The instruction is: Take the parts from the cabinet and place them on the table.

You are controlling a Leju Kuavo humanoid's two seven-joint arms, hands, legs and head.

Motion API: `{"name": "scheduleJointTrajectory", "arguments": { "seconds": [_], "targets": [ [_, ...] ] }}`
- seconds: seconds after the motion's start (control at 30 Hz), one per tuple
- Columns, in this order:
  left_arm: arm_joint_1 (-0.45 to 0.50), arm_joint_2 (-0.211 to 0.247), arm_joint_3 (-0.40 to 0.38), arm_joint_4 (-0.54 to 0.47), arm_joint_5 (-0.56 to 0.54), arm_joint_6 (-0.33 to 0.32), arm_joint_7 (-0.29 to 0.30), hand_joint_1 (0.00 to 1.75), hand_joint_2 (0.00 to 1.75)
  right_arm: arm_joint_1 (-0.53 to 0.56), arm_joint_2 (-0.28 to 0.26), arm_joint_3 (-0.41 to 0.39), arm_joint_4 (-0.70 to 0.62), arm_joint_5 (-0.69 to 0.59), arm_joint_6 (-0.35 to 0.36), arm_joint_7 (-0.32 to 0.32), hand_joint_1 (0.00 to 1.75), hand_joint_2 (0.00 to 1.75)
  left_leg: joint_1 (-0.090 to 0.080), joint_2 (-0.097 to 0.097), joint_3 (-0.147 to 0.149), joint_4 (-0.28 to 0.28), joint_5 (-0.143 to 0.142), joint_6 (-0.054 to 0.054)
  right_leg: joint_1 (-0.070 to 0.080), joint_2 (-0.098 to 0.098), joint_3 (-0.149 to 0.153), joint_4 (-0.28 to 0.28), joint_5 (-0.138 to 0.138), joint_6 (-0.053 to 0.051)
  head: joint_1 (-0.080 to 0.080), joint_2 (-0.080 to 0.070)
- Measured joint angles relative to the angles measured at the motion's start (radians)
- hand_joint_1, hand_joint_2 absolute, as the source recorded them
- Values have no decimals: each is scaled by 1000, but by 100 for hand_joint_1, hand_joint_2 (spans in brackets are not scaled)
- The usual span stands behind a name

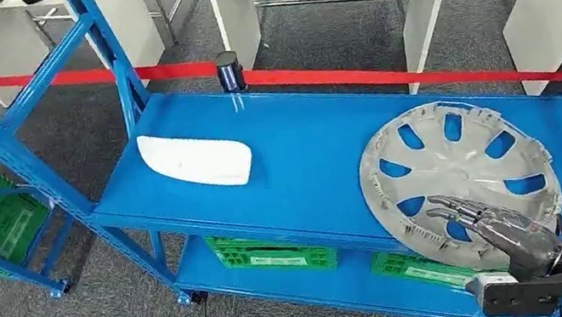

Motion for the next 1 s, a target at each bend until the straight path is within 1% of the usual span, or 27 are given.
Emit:
{"name": "scheduleJointTrajectory", "arguments": {
  "seconds": [0.03,0.07,0.1,0.13,0.17,0.2,0.23,0.27,0.3,0.33,0.47,0.5,0.53,0.57,0.6,0.63,0.67,0.7,0.73,0.77,0.8,0.83,0.87,0.9,0.93,0.97,1.0],
  "targets": [
    [0,2,0,5,0,3,0,0,0,-4,0,4,6,3,0,3,0,175,4,0,-39,83,-31,-4,0,0,0,0,0,0,0,0],
    [0,4,0,11,1,7,0,0,0,-9,0,9,15,6,0,7,0,175,7,0,-69,143,-46,-6,1,0,0,0,0,0,0,0],
    [0,6,0,18,2,10,0,0,0,-15,0,17,23,13,-1,11,0,175,9,0,-78,156,-39,-6,1,0,0,0,0,0,0,0],
    [0,9,-2,23,3,12,0,0,0,-19,-1,23,29,20,-3,18,0,175,9,0,-61,112,-5,-4,1,0,2,0,-1,1,0,0],
    [0,11,-4,26,5,15,0,0,0,-24,-2,27,32,30,-8,28,0,175,9,0,-25,33,38,0,2,2,3,0,-1,1,0,0],
    [0,13,-7,29,8,17,-1,0,0,-32,-4,33,37,40,-13,37,0,175,7,-1,26,-72,86,9,4,3,5,0,-1,1,-1,0],
    [0,17,-10,30,11,18,-1,0,0,-38,-5,36,40,45,-17,42,0,175,4,-3,68,-156,115,23,2,4,5,-1,-1,1,0,0],
    [-1,22,-11,32,12,18,-1,0,0,-43,-5,40,45,49,-23,47,0,175,1,0,78,-175,98,29,9,3,2,-1,-1,4,2,0],
    [-3,22,-14,35,14,19,-3,0,0,-50,-5,45,52,54,-25,52,0,175,-3,2,74,-176,101,30,6,4,-2,-2,0,9,-1,0],
    [-3,23,-15,36,14,19,-3,0,0,-50,-5,47,55,56,-26,55,0,175,-4,1,73,-175,101,30,6,4,-2,-2,1,11,-2,0],
    [-3,23,-14,37,14,20,-3,0,0,-51,-5,48,56,56,-27,56,0,175,-4,1,72,-175,101,30,5,4,-2,-3,2,12,-2,0],
    [-3,24,-15,39,15,20,-3,0,0,-50,-5,53,59,58,-28,59,0,175,-6,0,71,-175,101,31,4,3,-1,-5,2,15,1,0],
    [-3,25,-16,40,16,21,-3,0,0,-52,-5,56,61,59,-29,61,0,175,-6,0,71,-177,102,32,4,3,0,-9,5,19,-1,0],
    [-2,26,-18,42,19,22,-3,0,0,-55,-7,58,64,63,-31,65,0,175,9,2,90,-208,120,41,7,2,-6,-1,0,25,0,0],
    [-5,27,-27,54,23,29,-3,0,0,-60,-8,68,86,81,-38,83,0,0,-1,4,92,-216,127,52,7,1,-112,221,-100,6,4,0],
    [-5,28,-28,57,22,29,-4,0,0,-58,-8,72,90,84,-38,83,0,0,-3,4,91,-215,127,52,7,1,-146,287,-120,8,3,0],
    [-5,28,-28,60,23,29,-3,0,0,-57,-8,75,95,87,-39,85,0,0,-5,3,90,-214,127,52,7,1,-161,313,-121,14,4,0],
    [-5,28,-29,61,23,29,-3,0,0,-56,-8,76,98,91,-39,89,0,0,-5,3,91,-212,127,52,5,1,-150,287,-105,24,3,0],
    [-5,28,-30,62,24,29,-3,0,0,-57,-8,76,100,95,-39,93,0,0,-4,2,91,-209,126,50,3,0,-112,208,-69,38,4,0],
    [-5,28,-32,63,25,29,-3,0,0,-57,-8,76,101,98,-39,97,0,0,-3,1,90,-202,123,46,-1,-1,-62,110,-32,49,4,0],
    [-5,28,-34,64,27,29,-3,0,0,-57,-8,76,103,105,-42,104,0,0,-3,0,86,-190,117,40,-5,-3,-11,15,-3,57,4,0],
    [-5,30,-35,64,31,29,-3,0,0,-59,-5,77,106,116,-46,113,0,0,-11,-1,81,-181,110,32,2,-3,-16,15,-5,42,4,0],
    [-5,30,-39,64,34,29,-3,0,0,-58,-5,77,108,128,-53,122,0,0,-12,-1,78,-172,105,28,0,-1,-12,12,-1,28,3,0],
    [-5,29,-40,64,35,29,-3,0,0,-58,-4,78,110,139,-57,129,0,0,-12,0,74,-172,106,26,2,-1,-15,13,-1,24,2,0],
    [-5,30,-40,64,37,30,-3,0,0,-60,-1,79,112,151,-63,137,0,0,-10,0,73,-173,108,23,5,-1,-16,14,1,17,3,0],
    [-5,31,-42,64,42,30,-3,0,0,-61,2,79,114,165,-69,146,0,0,-7,0,71,-169,107,20,0,0,-17,12,5,11,3,0],
    [-5,33,-43,64,42,30,-3,0,0,-62,4,78,116,179,-76,155,0,0,-4,-1,68,-158,98,14,-4,0,-16,11,6,9,3,0]
  ]
}}
